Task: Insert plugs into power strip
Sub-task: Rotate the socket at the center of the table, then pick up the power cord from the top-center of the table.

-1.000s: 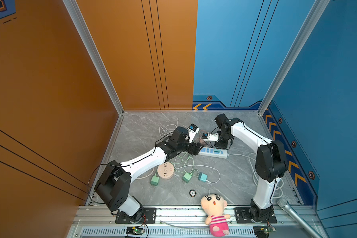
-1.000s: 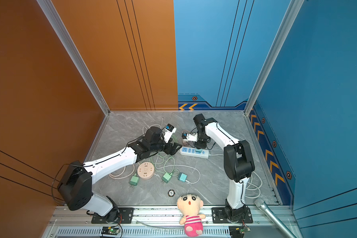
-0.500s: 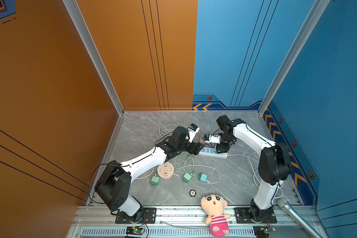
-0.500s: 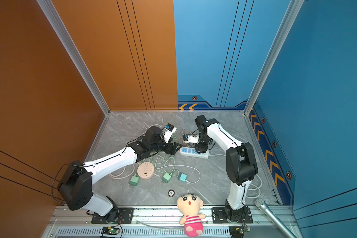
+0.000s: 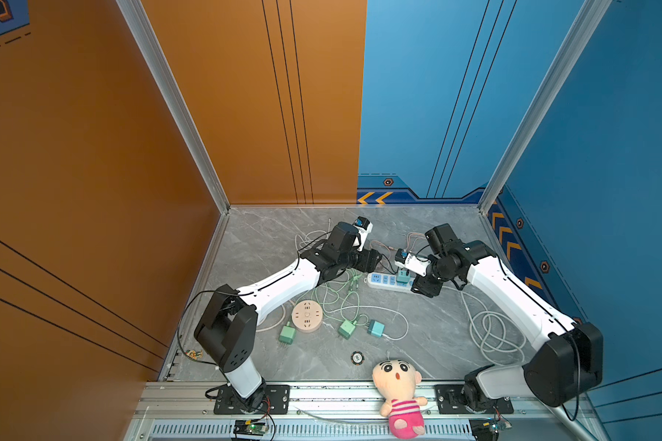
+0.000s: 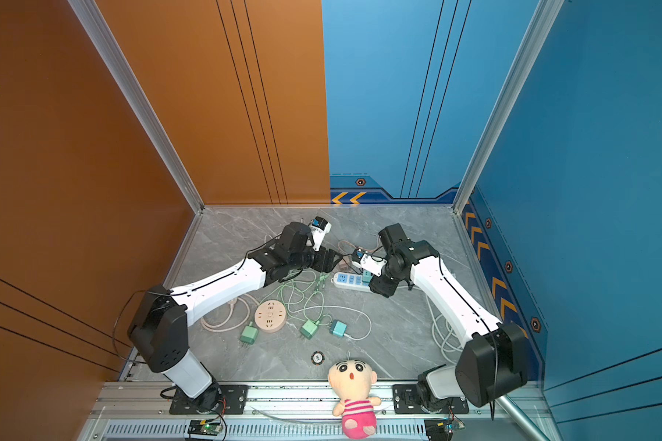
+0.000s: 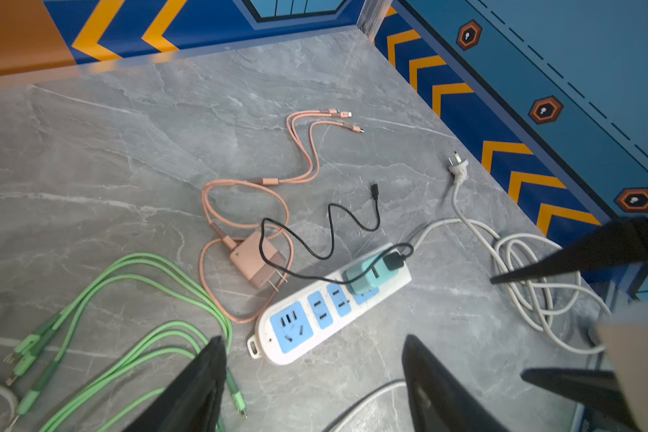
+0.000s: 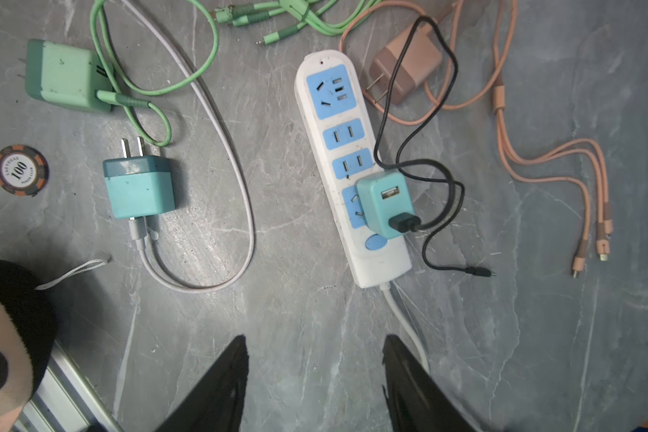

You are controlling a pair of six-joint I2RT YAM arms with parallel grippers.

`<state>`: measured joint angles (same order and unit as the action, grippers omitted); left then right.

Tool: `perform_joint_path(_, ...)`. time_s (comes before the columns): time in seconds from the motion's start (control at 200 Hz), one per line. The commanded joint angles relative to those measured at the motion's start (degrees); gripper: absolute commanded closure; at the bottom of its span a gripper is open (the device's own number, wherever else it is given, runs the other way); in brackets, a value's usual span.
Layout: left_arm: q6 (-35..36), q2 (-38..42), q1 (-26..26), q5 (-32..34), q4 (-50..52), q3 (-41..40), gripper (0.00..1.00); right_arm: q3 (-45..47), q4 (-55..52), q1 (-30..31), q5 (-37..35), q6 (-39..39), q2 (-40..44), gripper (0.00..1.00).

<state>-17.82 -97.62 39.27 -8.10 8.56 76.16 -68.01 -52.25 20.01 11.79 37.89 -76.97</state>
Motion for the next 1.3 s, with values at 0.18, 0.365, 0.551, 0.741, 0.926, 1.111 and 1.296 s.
perform_joint_path(0.18,-13.0,-12.9,-0.7,4.5,18.3,13.8,0.32,9.4,18.7,-4.7,3.5,-16.0,18.0,0.26)
perform_joint_path(0.365,-14.9,-21.1,0.7,2.4,22.2,21.4,0.35,14.3,26.7,-11.4,-2.8,-27.3,20.7,0.28)
perform_joint_path(0.551,-15.9,-25.8,1.6,1.6,22.1,26.9,0.39,18.3,34.4,-16.4,-4.4,-32.8,23.4,0.28)
perform_joint_path(0.741,-17.1,-30.2,2.2,-0.7,22.0,32.9,0.55,17.2,37.0,-19.9,-0.6,-37.0,20.5,0.27)
perform_joint_path(0.926,-18.5,-32.8,2.0,-3.9,22.1,35.8,0.70,15.2,38.6,-20.7,0.7,-40.8,16.8,0.28)
perform_joint_path(1.111,-18.5,-33.0,1.4,-7.4,20.5,36.4,0.79,14.3,40.1,-21.4,3.7,-43.8,13.6,0.30)
perform_joint_path(1.296,-13.8,-31.4,1.8,-13.0,15.0,35.9,0.83,11.8,41.4,-21.7,7.2,-47.8,9.3,0.29)
